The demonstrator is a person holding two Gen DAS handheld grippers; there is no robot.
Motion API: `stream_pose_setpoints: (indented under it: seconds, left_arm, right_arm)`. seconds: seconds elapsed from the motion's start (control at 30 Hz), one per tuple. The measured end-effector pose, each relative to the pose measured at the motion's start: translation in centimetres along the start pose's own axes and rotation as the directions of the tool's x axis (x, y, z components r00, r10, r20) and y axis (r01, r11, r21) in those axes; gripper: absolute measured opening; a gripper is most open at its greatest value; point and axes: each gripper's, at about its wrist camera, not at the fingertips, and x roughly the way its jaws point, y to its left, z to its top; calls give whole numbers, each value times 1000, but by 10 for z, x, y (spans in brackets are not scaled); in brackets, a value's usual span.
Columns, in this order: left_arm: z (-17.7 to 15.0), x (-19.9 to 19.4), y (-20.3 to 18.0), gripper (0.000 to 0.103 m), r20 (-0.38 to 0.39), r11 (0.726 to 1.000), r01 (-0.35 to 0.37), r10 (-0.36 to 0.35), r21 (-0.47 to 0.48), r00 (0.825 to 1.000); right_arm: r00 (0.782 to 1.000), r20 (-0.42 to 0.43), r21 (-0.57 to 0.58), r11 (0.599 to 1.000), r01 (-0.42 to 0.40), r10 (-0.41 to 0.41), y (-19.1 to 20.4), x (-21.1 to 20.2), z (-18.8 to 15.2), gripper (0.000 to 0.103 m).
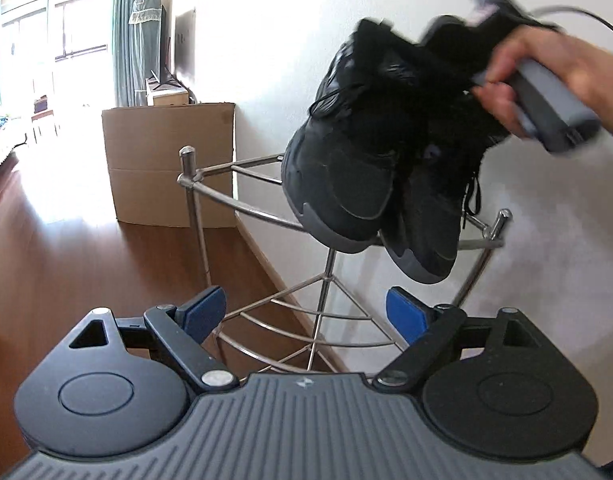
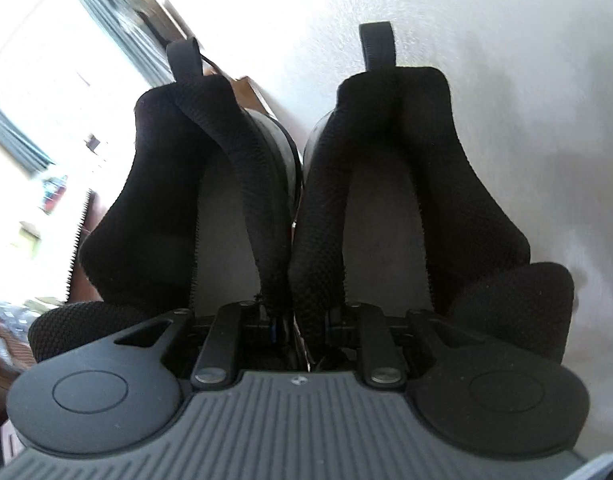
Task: Organize scattered shoes
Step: 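Carry the black sneakers onto the top shelf of the chrome rack and release, then move the right gripper to the taupe fuzzy slippers and grasp both collars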
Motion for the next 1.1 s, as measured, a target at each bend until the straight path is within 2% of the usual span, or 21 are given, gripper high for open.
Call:
stream_pose_setpoints:
  seconds: [0.07,0.17,0.2,0.23,0.27,0.33,0.4,0.43,0.47,0.53,0.6,0.67,0.7,0.77,0.83,0.9,0.93,0.97,1.03,1.07,1.1]
  left_arm:
    - [4,19,-1,89,-23,1000,6,-6,-10,1000]
    - [6,42,-4,89,-62,1000,-3,3,-9,998]
    - [6,47,-5,89,-72,1000,-6,6,-1,997]
    - [5,49,-7,89,-82,1000,-9,9,8,997]
    - [4,48,-9,89,-88,1000,-11,12,15,996]
    - [3,50,-14,89,-96,999,-19,23,44,995]
    - [3,51,-22,89,-90,997,-31,38,73,995]
    - [2,50,-22,89,-86,996,-37,44,85,995]
    - [3,50,-22,89,-82,994,-43,51,96,995]
    - [5,52,-26,89,-77,992,-51,60,111,995]
    - [9,52,-30,89,-70,990,-58,67,125,995]
    - [11,42,-34,89,-56,989,-63,71,136,996]
    - [14,41,-33,89,-49,988,-64,72,141,996]
    - [16,34,-31,89,-37,986,-65,71,153,997]
    - [12,25,-28,89,-21,983,-81,86,164,996]
    - [4,18,-25,89,-11,980,-103,106,173,994]
    - [-2,17,-24,89,-16,979,-114,118,171,993]
    - [-9,15,-22,89,-21,978,-123,128,166,992]
    - [-26,11,-18,89,-42,980,-138,145,141,988]
    - [-36,9,-16,89,-58,982,-146,154,123,986]
    - [-46,6,-13,89,-78,983,-155,163,100,984]
  right_arm:
    - [996,-64,-13,998,66,-67,10,23,24,18]
    - [975,-163,-16,989,150,-151,21,61,46,20]
    - [966,-196,-32,986,166,-169,26,71,50,25]
    - [961,-211,-45,984,174,-180,31,76,54,28]
    - [955,-225,-57,981,186,-194,38,79,60,39]
    - [945,-254,-90,978,190,-207,48,82,71,41]
    - [945,-275,-72,983,166,-180,50,74,85,48]
    - [950,-265,-62,987,150,-162,50,67,91,57]
    - [964,-213,-78,987,143,-157,53,56,95,67]
    - [986,-57,-146,978,150,-160,61,25,101,81]
    - [987,125,-237,963,126,-98,69,-26,103,82]
    - [975,203,-241,970,-41,92,59,-74,85,91]
    - [955,230,-243,962,-127,185,52,-95,75,92]
    - [907,268,-261,931,-256,324,32,-121,56,94]
    - [835,323,-316,883,-348,445,7,-146,23,97]
    - [760,372,-390,833,-393,533,-23,-167,-15,99]
    - [743,381,-412,820,-397,551,-52,-166,-23,101]
    - [741,372,-422,813,-401,559,-65,-162,-36,101]
    - [766,317,-435,804,-407,559,-87,-150,-66,101]
    - [786,277,-440,800,-408,553,-96,-141,-81,101]
    - [822,210,-447,799,-401,530,-99,-124,-97,101]
